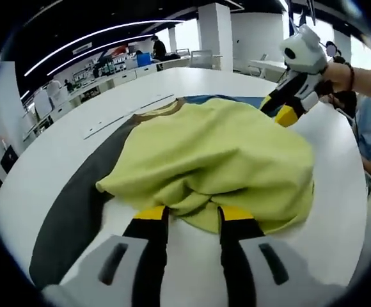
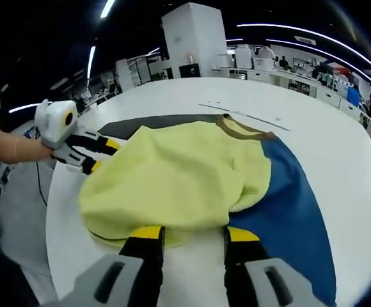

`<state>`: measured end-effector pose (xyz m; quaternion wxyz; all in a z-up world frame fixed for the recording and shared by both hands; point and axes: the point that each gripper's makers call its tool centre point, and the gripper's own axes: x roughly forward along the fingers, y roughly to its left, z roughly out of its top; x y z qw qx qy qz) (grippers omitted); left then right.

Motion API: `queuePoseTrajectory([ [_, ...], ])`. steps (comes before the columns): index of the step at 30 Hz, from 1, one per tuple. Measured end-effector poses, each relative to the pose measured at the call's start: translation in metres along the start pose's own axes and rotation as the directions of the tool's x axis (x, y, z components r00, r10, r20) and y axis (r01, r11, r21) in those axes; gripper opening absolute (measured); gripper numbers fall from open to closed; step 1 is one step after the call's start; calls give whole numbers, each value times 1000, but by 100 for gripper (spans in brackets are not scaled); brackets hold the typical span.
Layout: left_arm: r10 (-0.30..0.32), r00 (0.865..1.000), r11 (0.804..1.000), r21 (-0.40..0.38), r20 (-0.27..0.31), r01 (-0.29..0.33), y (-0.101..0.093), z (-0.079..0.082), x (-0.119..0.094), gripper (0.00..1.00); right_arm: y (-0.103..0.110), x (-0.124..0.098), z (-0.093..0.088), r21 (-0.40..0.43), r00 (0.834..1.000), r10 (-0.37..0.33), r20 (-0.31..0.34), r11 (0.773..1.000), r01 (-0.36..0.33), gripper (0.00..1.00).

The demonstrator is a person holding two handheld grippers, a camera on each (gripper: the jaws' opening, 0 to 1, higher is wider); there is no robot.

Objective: Fold the garment on the visible template until the final outline fits inside the template.

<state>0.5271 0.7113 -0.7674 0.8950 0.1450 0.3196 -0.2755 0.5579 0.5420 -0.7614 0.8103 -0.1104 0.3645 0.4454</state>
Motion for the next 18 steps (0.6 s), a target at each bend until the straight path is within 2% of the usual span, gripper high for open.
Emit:
queuePoseTrajectory([
  [3, -9, 1000, 999, -44, -3, 9, 0, 1, 2, 26, 1, 6, 0, -21, 1000, 8, -11, 1000, -8, 34],
  [6, 25, 997, 992, -123, -70, -33, 0, -6, -3, 25, 3, 8, -2, -60, 1000, 3, -25, 998, -5, 33],
  [9, 19, 998, 991, -128, -60, -27, -4, -5, -6, 20, 2, 9, -5, -80, 999, -7, -34, 997, 4, 32],
  [11, 25, 995, 989, -146, -92, -38, -6, -11, -6, 19, 1, 10, -4, -88, 999, -11, -30, 996, 8, 31],
  [12, 26, 995, 982, -186, -92, -42, -6, -11, -6, 19, 0, 11, -4, -87, 999, -16, -30, 996, 14, 29],
  [14, 42, 996, 982, -178, -84, -56, -4, -6, -5, 18, 1, 13, -4, -108, 999, -27, -29, 994, 24, 22],
  [16, 55, 994, 980, -187, -96, -72, -4, -6, -3, 16, 5, 14, -4, -110, 999, -24, -33, 994, 20, 9],
  [17, 59, 993, 978, -196, -100, -78, -5, -5, -3, 13, 6, 15, -4, -107, 999, -22, -32, 994, 19, 5],
  [18, 59, 993, 977, -197, -102, -78, -5, -5, -2, 6, 6, 17, -3, -107, 999, -25, -27, 994, 22, 2],
])
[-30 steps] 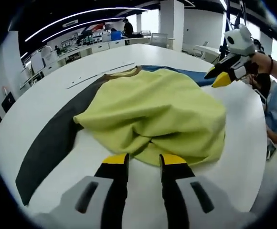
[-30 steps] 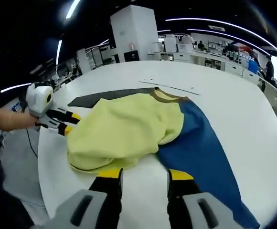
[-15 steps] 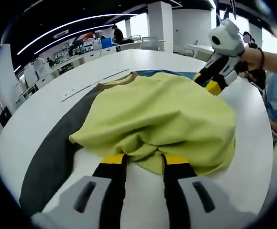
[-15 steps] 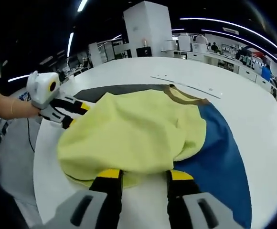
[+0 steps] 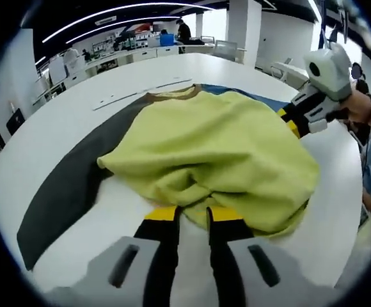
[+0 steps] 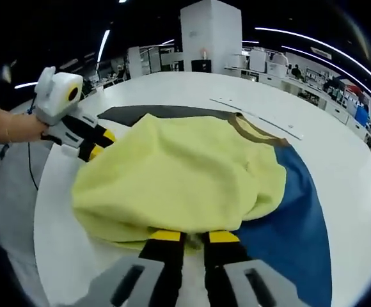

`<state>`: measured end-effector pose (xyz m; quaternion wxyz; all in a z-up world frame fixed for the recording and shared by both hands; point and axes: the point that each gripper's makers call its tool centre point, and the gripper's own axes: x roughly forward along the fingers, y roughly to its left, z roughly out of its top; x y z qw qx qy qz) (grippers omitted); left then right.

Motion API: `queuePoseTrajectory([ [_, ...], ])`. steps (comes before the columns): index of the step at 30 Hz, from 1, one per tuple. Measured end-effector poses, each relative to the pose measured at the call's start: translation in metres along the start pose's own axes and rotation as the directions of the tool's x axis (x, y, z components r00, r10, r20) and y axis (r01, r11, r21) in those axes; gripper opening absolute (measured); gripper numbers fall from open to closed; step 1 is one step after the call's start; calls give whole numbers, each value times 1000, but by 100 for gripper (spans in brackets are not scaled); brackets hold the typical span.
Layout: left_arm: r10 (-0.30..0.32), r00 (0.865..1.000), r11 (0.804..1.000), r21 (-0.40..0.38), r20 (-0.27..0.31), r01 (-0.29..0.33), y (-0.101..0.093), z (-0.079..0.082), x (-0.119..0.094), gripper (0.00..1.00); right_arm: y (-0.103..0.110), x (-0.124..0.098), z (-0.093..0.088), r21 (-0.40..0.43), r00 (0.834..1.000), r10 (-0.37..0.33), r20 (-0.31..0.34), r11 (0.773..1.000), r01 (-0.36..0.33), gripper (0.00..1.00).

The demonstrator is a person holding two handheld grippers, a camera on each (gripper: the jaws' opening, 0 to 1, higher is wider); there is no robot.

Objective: Fold the garment on the visible template until the final outline fits inside the template.

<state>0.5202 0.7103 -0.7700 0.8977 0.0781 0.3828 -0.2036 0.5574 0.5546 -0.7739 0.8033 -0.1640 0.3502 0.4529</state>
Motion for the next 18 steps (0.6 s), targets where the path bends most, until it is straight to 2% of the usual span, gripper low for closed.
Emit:
queuePoseTrajectory([
  [1, -14, 1000, 1000, -13, -4, 13, -3, -1, 0, 0, 1, 0, 1, 2, 1000, 2, 1, 1000, -2, 0],
  [2, -5, 1000, 1000, -23, -3, 5, -3, 0, 1, 0, 2, 0, 1, 9, 1000, 1, 1, 1000, -1, 0],
  [5, 5, 1000, 1000, 16, -16, -5, -4, -1, 0, 0, 3, -2, 0, 24, 1000, -8, -5, 1000, 9, 0],
  [7, 11, 1000, 1000, 6, -11, -10, -2, -3, -5, 0, 4, -7, -2, 35, 1000, -15, -11, 999, 15, 0],
  [9, 2, 1000, 1000, -21, 16, -2, -2, -1, -11, 0, 4, -15, -4, 48, 1000, -25, -16, 999, 25, 0],
  [18, 16, 1000, 997, -70, 25, -14, -4, -12, -45, 0, 15, -51, -13, 117, 998, -68, -1, 991, 68, 0],
])
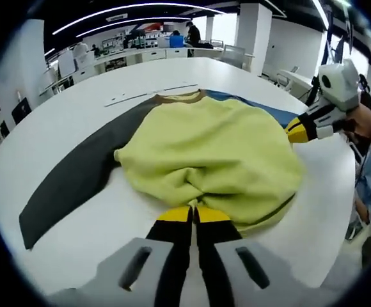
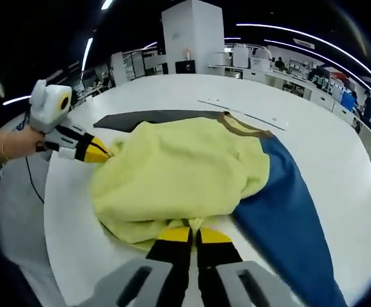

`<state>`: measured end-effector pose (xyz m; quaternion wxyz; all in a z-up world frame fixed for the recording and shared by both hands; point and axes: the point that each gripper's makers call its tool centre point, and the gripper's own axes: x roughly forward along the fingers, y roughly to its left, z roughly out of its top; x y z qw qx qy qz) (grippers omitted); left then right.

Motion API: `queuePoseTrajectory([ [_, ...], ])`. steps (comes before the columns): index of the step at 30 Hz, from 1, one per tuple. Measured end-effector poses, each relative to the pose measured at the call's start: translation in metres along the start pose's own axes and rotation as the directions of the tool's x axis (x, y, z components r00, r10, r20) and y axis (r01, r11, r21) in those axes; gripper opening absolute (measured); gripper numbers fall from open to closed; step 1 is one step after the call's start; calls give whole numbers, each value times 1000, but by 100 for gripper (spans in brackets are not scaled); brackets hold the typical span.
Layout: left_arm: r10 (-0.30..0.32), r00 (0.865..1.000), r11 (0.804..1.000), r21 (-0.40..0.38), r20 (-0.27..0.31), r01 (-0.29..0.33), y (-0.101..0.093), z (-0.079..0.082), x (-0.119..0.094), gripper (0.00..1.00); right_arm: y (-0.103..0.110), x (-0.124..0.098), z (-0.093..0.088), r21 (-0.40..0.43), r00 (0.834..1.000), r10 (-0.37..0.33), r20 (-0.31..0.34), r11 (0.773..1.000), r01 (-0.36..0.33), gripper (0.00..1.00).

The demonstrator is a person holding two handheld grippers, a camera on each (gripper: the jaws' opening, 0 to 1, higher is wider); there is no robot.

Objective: Fold the garment on the visible template until the final outline fits inside the template.

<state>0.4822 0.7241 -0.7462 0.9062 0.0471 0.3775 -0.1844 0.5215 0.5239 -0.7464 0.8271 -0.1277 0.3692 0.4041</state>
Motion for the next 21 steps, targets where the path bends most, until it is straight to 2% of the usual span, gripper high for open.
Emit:
queuePoseTrajectory([
  [10, 9, 1000, 999, -43, 9, -9, -6, -16, -28, 0, 13, -31, -14, 92, 998, -56, 8, 994, 55, 0],
  [21, 17, 1000, 996, -85, 6, -16, -6, -29, -44, 0, 27, -40, -36, 171, 994, -110, -2, 979, 109, 0],
])
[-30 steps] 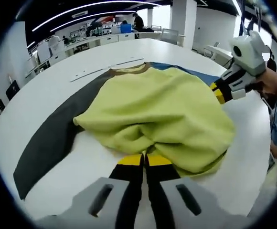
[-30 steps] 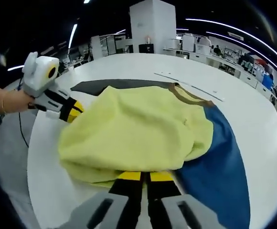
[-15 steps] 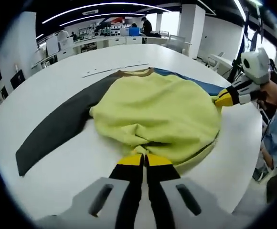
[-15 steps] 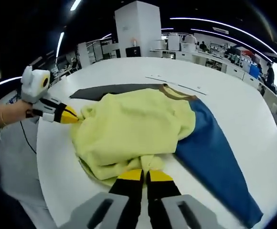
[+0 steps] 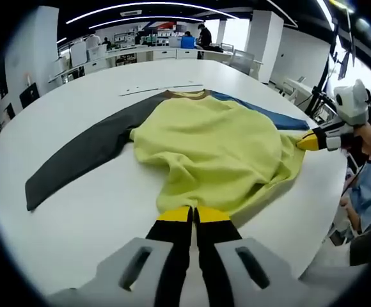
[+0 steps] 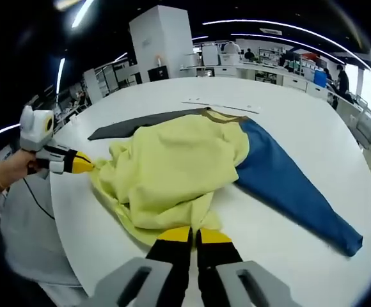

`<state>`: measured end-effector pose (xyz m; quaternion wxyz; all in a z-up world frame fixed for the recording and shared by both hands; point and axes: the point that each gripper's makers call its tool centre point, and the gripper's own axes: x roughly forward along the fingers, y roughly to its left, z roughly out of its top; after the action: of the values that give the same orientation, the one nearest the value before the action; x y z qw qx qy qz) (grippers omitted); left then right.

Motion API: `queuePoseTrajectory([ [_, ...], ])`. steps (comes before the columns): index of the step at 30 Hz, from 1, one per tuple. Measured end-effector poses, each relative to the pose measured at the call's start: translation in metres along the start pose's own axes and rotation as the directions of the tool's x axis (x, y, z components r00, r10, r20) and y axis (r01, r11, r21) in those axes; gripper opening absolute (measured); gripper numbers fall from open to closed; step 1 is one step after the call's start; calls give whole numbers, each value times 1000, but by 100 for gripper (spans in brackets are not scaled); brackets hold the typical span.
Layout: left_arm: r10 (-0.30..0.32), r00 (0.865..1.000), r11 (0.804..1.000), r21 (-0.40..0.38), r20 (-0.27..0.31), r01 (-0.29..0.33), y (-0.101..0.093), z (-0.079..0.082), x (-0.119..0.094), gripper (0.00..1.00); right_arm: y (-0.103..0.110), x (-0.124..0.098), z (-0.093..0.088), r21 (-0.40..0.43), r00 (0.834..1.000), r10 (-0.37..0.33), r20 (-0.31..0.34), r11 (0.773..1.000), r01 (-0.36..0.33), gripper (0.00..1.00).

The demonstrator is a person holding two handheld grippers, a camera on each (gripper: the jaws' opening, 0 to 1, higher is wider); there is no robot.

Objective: Fold the garment on the visible template until the final outline fits inside the template.

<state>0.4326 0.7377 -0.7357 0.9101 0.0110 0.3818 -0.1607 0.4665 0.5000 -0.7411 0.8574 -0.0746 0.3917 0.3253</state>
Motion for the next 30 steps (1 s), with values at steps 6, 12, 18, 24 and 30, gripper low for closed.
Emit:
queuePoseTrajectory([
  [6, 8, 1000, 1000, 26, -15, -7, -1, -11, -2, 0, 4, 5, -15, 24, 1000, -24, -15, 999, 25, 0],
  [12, 20, 998, 1000, 13, -55, -19, -1, -27, -5, 0, 5, 8, -23, 37, 999, -44, -22, 998, 45, 0],
  [18, 37, 996, 999, 20, -81, -35, 5, -35, -8, 3, 6, 6, -28, 29, 998, -39, -41, 999, 40, 8],
  [24, 59, 997, 996, 68, -48, -56, 17, -27, -18, 26, -1, -14, -12, -12, 1000, -25, -9, 1000, 25, 15],
  [30, 57, 998, 995, 83, -15, -55, 35, -15, -17, 28, -20, -14, 5, -65, 999, -33, 12, 997, 33, 16],
])
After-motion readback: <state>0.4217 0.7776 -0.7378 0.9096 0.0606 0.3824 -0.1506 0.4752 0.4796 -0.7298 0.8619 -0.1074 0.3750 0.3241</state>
